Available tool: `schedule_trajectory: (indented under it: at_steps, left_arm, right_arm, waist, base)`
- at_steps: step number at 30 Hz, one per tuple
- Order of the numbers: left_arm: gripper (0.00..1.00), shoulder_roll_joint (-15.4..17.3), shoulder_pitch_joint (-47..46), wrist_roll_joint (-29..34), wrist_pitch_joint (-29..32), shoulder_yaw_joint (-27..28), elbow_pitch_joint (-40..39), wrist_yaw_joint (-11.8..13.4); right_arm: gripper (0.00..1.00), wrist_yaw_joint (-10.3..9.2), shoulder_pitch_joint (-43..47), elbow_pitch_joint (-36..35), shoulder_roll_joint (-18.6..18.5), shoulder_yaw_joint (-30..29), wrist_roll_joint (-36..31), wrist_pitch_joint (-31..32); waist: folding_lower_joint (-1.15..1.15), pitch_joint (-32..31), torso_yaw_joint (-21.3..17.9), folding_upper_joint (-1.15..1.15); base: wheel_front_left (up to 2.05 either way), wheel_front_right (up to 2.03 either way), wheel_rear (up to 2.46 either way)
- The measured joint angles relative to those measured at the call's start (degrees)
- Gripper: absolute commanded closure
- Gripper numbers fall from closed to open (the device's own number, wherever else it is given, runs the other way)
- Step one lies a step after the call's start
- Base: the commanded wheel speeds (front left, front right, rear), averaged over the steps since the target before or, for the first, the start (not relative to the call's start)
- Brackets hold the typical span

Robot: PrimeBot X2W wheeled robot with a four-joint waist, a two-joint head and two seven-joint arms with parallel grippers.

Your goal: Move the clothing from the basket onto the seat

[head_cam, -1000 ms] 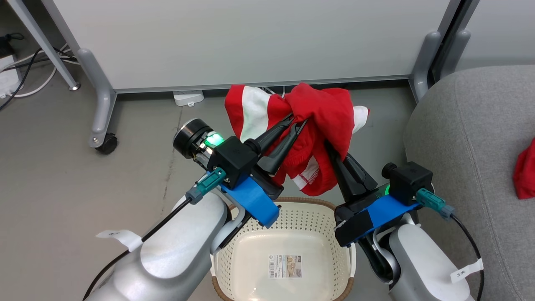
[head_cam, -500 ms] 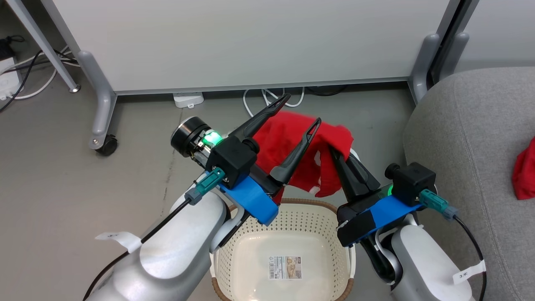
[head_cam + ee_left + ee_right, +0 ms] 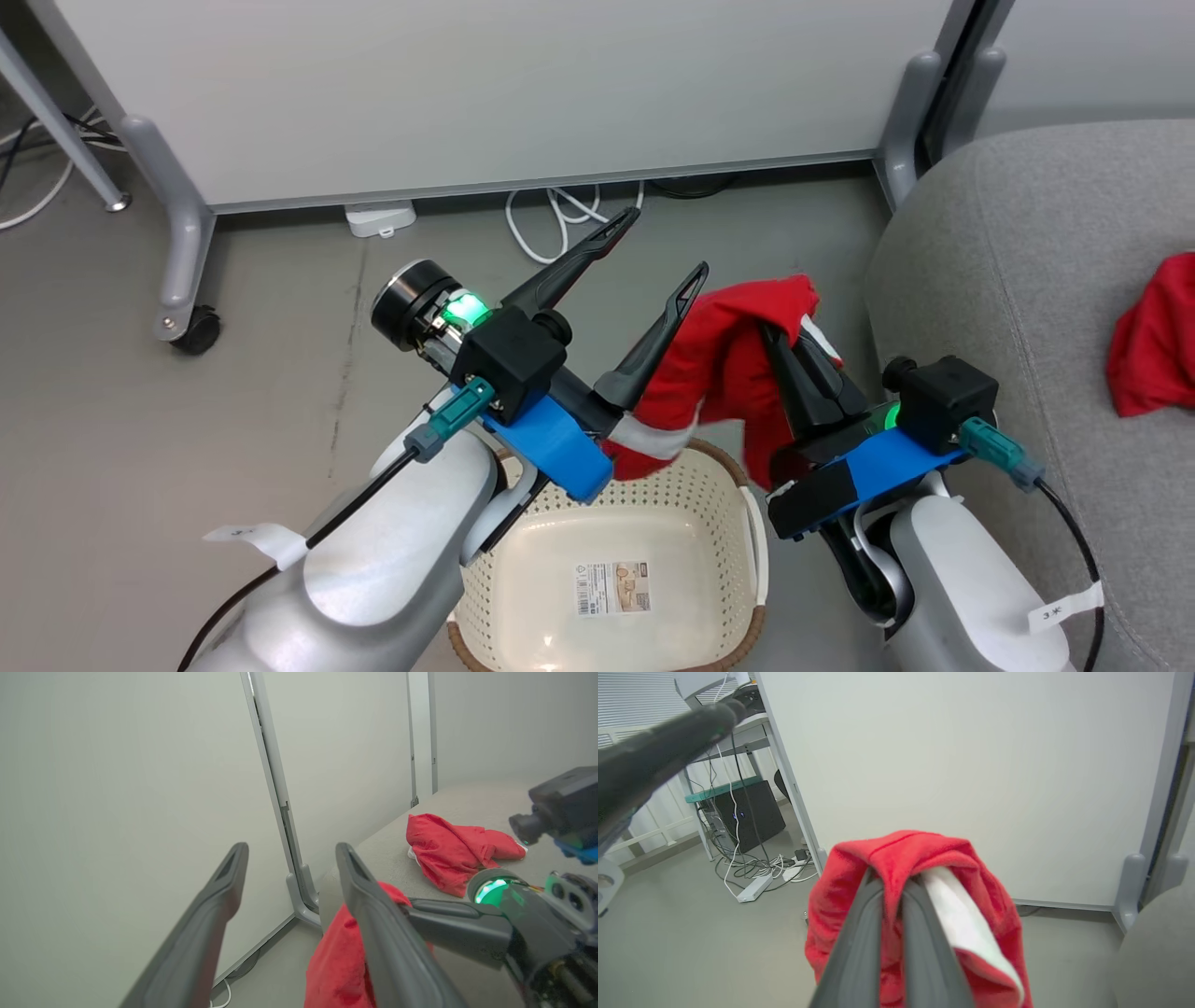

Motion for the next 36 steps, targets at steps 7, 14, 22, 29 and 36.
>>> schedule_trajectory:
  at_steps: [7, 14, 22, 29, 36]
  left_arm:
    - [0.0, 0.8, -0.2, 0.2, 0.0, -0.6, -0.2, 0.0]
    - [0.0, 1.3, -0.7, 0.2, 0.0, -1.5, -0.2, 0.0]
    - [0.0, 2.1, -0.9, 0.2, 0.0, -2.4, -0.3, 0.0]
    - [0.0, 2.7, -1.7, 0.0, 0.0, -3.8, -0.4, 0.0]
    - [0.0, 2.9, -1.9, -0.1, 0.0, -4.5, -0.4, 0.0]
  right_arm:
    - [1.0, 0.0, 0.0, -1.9, 0.0, -1.7, -0.4, 0.0]
    - [1.0, 0.0, 0.3, -4.0, 0.0, -3.4, -1.0, 0.0]
    - [1.0, 0.0, 1.5, -5.8, 0.0, -6.4, -1.3, 0.0]
    - [1.0, 0.0, 2.7, -7.4, -0.1, -8.2, -0.9, 0.0]
    - [1.0, 0.0, 4.1, -8.6, -0.1, -8.9, -0.4, 0.0]
  waist:
    - [0.0, 1.6, -4.2, 0.0]
    - [0.0, 3.2, -8.8, 0.0]
    - [0.0, 4.6, -13.1, 0.0]
    - [0.0, 6.2, -17.7, 0.0]
    - [0.0, 7.2, -21.4, 0.0]
  base:
    - [0.0, 0.0, 0.0]
    - [0.0, 0.0, 0.0]
    - [0.0, 0.0, 0.0]
    - [0.0, 0.0, 0.0]
    - [0.0, 0.0, 0.0]
